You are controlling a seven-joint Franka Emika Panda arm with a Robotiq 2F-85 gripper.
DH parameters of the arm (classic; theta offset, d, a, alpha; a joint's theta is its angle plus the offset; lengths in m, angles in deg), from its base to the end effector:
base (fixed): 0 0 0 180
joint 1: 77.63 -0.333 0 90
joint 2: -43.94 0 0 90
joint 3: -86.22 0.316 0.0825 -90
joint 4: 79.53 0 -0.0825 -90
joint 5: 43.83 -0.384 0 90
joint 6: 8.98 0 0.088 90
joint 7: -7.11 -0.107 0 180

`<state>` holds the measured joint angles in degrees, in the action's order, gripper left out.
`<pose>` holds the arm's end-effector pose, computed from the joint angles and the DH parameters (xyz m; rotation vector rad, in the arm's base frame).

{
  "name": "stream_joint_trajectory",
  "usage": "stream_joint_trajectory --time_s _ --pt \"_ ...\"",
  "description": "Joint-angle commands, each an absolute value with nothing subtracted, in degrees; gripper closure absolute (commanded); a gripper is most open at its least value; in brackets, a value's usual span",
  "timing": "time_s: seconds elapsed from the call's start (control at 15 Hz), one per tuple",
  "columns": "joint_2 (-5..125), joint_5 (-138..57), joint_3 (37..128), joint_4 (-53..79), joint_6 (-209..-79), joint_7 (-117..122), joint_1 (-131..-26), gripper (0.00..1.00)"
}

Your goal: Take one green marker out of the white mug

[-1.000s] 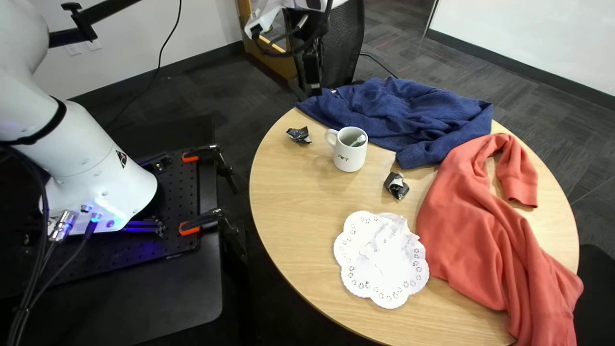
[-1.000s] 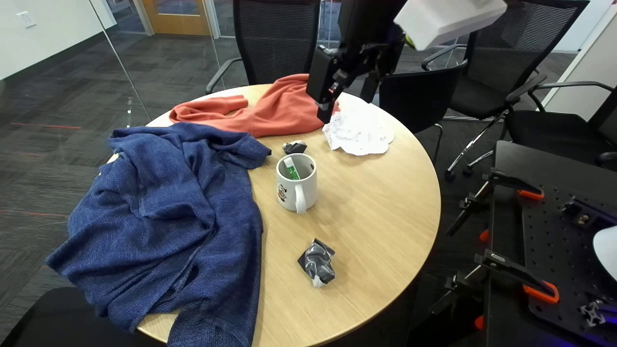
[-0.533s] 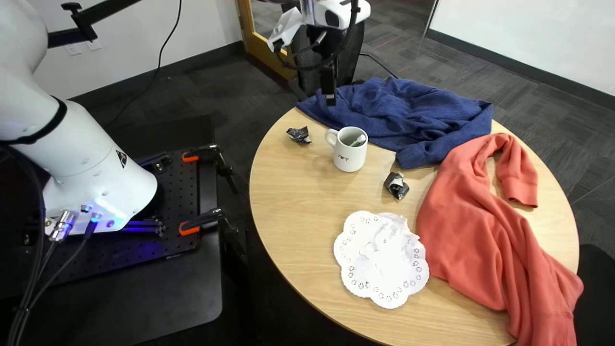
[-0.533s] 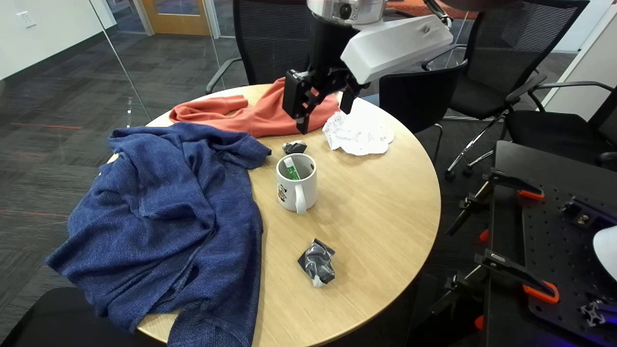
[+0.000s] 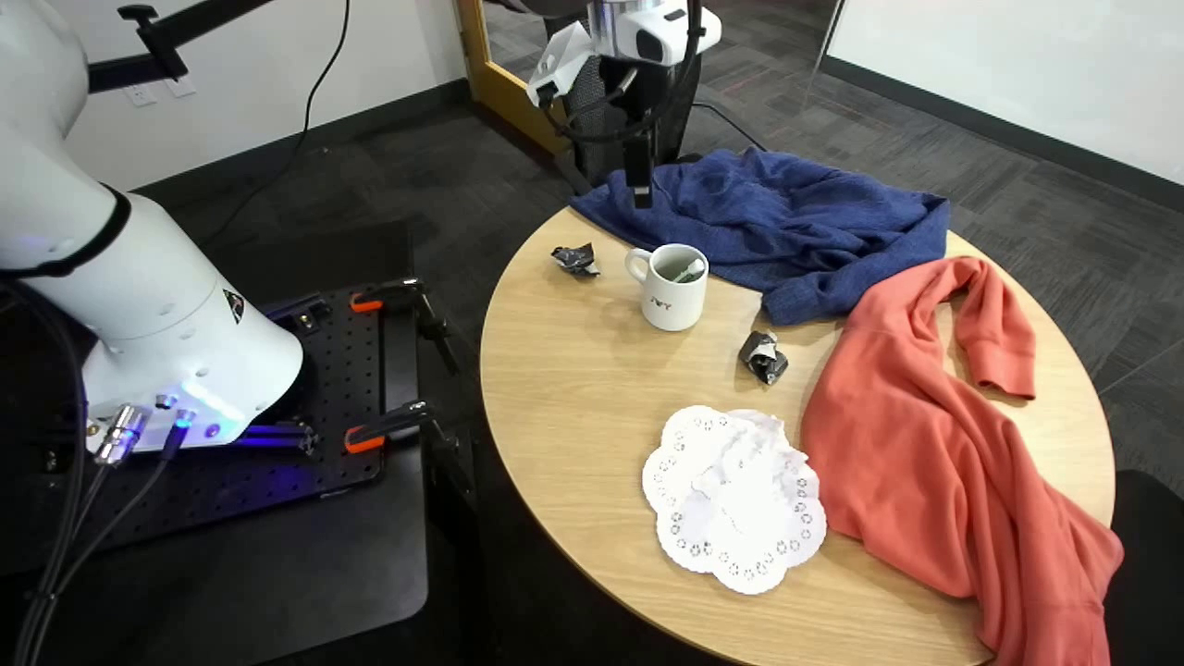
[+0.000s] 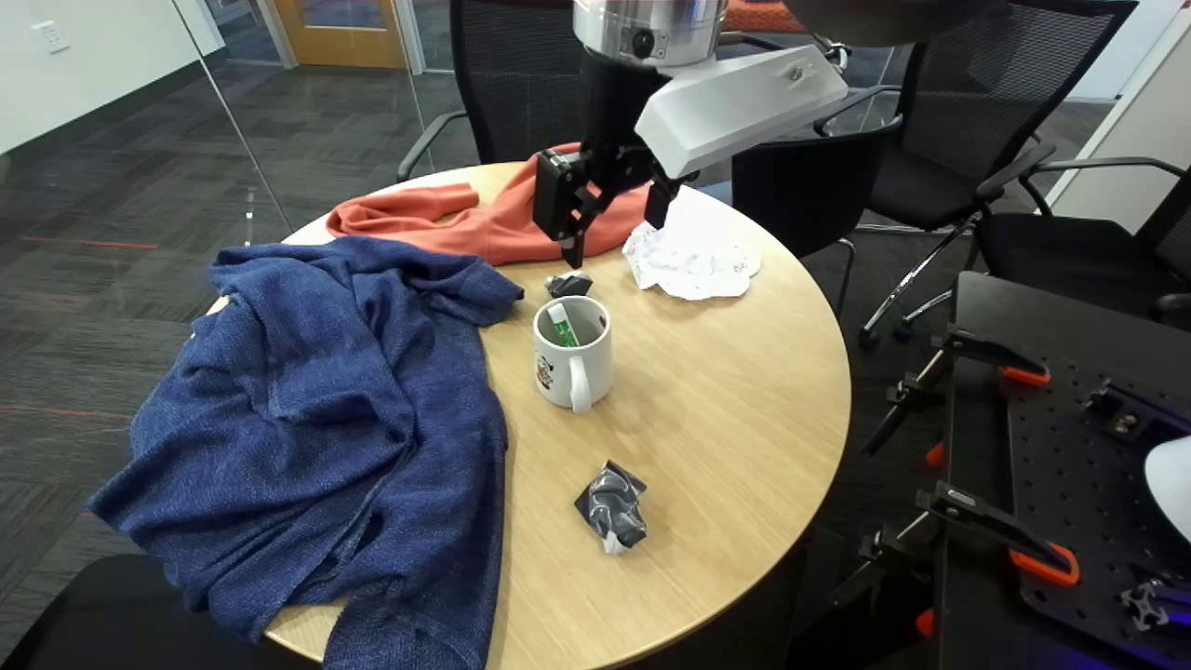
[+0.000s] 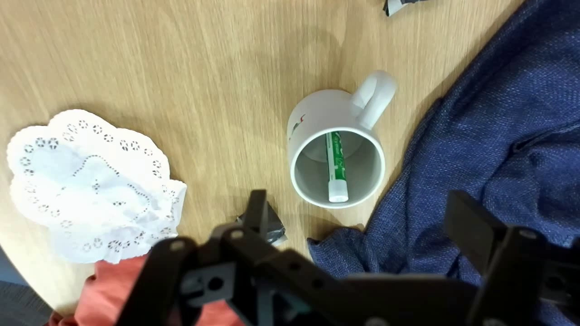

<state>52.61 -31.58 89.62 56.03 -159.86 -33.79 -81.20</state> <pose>0.5154 0.0685 0.2734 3.0182 -0.6315 0.2308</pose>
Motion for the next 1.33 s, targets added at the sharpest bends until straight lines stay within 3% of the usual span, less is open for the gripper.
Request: stream_joint_trajectory --time_s 0.0,1.07,1.27 --pt "53.40 -32.46 88.26 55.64 -160.65 -32.27 -82.55 0.00" --pt "67.20 -32.80 82.70 48.04 -166.19 -29.95 -86.34 0.00" --pt "68.80 -33.11 81.67 46.82 -166.19 -29.32 -87.08 0.15"
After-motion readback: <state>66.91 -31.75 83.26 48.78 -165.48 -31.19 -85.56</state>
